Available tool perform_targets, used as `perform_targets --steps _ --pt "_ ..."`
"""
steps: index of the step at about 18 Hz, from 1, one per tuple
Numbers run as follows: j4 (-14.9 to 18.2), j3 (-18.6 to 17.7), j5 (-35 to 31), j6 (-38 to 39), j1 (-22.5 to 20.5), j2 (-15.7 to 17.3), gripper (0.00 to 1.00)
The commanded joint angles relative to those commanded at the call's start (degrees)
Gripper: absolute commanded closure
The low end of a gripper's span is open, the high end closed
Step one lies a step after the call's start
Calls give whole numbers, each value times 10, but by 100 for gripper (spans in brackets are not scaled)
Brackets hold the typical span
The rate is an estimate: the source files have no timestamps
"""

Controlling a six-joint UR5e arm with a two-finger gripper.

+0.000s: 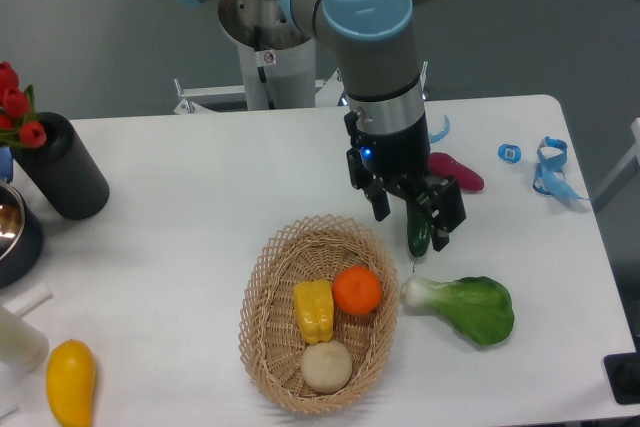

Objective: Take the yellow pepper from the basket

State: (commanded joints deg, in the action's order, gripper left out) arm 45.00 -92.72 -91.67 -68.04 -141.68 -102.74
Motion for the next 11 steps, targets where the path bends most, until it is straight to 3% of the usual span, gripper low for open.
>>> perform_targets --steps 4,11 --pt "0 0 0 84 10 -8 0" --pt "-1 2 0 143 45 -36 0"
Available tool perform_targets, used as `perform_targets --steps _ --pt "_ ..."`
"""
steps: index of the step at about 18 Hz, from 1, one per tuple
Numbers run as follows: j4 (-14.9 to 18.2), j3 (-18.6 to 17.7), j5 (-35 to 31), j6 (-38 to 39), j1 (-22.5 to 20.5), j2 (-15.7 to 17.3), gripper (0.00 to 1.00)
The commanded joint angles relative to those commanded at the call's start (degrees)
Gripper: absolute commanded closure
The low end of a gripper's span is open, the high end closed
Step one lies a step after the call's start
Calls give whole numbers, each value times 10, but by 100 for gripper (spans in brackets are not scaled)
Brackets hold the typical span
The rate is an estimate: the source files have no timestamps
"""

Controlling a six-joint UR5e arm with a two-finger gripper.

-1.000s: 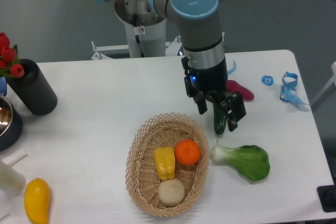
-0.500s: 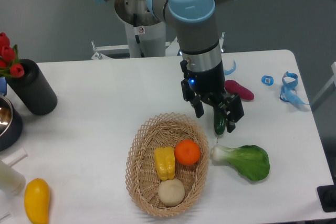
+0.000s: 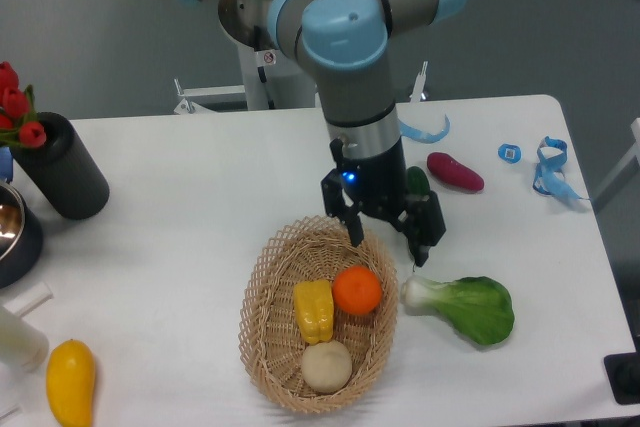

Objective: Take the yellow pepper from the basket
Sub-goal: 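Move the open gripper over the basket above the yellow pepper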

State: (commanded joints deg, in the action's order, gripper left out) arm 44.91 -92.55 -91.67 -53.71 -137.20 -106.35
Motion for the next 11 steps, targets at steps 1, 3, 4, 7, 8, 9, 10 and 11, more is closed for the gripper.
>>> perform_targets --steps 1,3,4,7,8,9,10,11 --pt "0 -1 1 10 4 -3 0" --pt "0 -2 -4 37 19 -12 0" --pt "0 -3 -4 59 20 -15 0" --pt "0 -14 -3 88 26 -15 0" --pt "1 -23 -3 103 29 -15 0" --pt "0 -34 -4 129 29 -16 0" --pt "-1 -40 -2 157 29 -17 0" --pt "-1 -40 -1 181 30 -23 0"
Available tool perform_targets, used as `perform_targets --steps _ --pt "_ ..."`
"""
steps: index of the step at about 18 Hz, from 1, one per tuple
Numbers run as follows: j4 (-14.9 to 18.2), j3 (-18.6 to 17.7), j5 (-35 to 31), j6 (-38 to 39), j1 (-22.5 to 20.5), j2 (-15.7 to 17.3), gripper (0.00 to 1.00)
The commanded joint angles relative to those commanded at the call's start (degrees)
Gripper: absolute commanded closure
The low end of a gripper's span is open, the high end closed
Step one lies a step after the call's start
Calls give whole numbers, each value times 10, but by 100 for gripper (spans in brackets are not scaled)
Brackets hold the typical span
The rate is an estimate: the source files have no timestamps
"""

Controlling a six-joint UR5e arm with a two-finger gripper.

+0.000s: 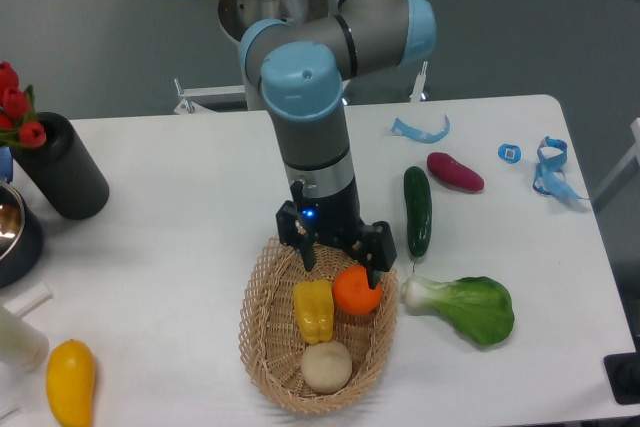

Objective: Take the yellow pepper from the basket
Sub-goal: 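Move the open gripper over the basket above the yellow pepper, then lower the gripper around the yellow pepper and close on it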

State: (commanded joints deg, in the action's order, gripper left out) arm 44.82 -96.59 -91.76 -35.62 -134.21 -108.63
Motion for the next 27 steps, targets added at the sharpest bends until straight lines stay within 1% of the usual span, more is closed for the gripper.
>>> perform_targets --steps 4,6,10,14,19,27 --pt "-1 -2 -1 83 12 -35 0" --pt "-1 4 1 104 15 -45 0" --pt "-1 6 2 106 15 -69 0" --pt "-3 16 2 98 15 -86 0" --pt "-6 16 2 92 16 -91 0" --pt "-6 15 10 93 21 -112 0"
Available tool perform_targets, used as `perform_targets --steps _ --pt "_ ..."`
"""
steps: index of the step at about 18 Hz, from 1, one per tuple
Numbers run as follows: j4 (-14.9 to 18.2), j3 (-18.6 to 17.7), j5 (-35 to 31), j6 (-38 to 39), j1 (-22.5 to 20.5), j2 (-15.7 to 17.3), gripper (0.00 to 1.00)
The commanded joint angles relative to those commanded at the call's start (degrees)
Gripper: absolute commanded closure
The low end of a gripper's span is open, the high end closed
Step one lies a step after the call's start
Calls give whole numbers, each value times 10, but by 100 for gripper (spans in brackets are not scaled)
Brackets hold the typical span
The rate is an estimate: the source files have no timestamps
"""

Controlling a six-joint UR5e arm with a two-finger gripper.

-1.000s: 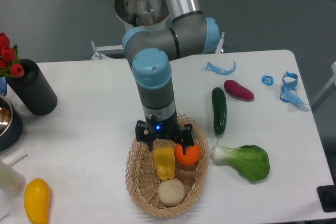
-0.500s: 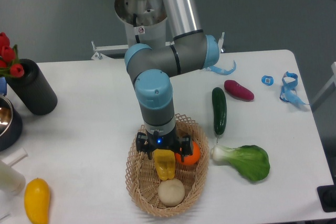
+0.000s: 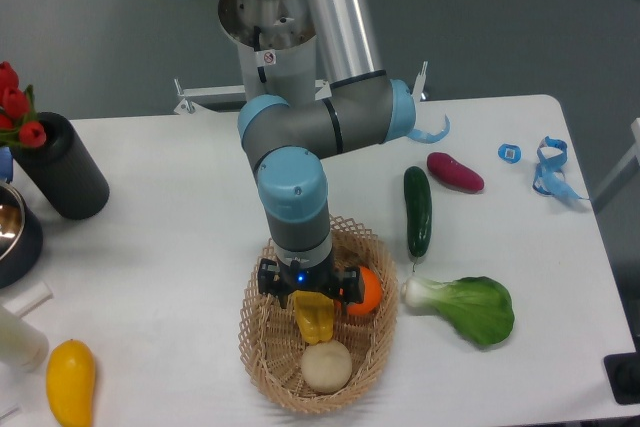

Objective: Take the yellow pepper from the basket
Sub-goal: 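Lower the gripper around the yellow pepper and close on it, then lift the gripped yellow pepper up out of the basket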

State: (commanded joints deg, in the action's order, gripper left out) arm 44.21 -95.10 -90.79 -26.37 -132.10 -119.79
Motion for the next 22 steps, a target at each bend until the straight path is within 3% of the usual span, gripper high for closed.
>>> perform_targets --steps 3,9,11,17,22 --pt "0 1 0 -1 0 -1 2" --pt "-4 2 0 3 0 1 64" --pt "-4 5 0 4 0 1 74" --pt "-4 23 3 -2 -1 12 79" --pt "-4 61 37 -15 -11 54 79"
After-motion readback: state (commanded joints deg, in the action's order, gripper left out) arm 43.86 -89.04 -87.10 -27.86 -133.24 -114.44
